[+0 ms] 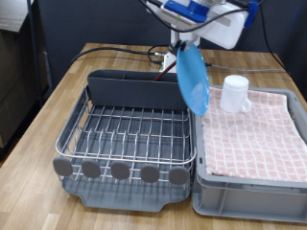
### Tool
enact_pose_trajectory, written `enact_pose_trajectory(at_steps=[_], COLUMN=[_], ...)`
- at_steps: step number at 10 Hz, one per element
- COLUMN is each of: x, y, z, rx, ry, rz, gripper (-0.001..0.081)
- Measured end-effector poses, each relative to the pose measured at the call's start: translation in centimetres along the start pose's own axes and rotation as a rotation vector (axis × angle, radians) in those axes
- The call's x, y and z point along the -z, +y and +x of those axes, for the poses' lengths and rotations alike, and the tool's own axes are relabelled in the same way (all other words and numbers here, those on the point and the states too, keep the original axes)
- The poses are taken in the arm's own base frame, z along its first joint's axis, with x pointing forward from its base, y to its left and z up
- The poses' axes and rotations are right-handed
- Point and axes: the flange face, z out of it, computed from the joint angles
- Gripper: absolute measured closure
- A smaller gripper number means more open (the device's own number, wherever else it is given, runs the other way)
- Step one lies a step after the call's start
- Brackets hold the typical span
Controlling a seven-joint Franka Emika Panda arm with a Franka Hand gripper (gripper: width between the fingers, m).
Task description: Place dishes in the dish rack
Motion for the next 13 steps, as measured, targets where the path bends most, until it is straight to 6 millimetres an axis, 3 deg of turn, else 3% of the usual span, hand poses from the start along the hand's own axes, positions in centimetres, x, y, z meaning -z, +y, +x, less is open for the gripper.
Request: enact_pose_trajectory(at_steps=[3,7,13], x=[-0.5,-0.6,-0.1], y=[3.0,3.7,6.9], z=[4.5,5.6,11.0], rx=[0.075,0.118,0.246], ry=[0.016,0.053,0.178], rz=[0.000,-0.015,-0.081], gripper=[0.0783,0.0783,0.0783])
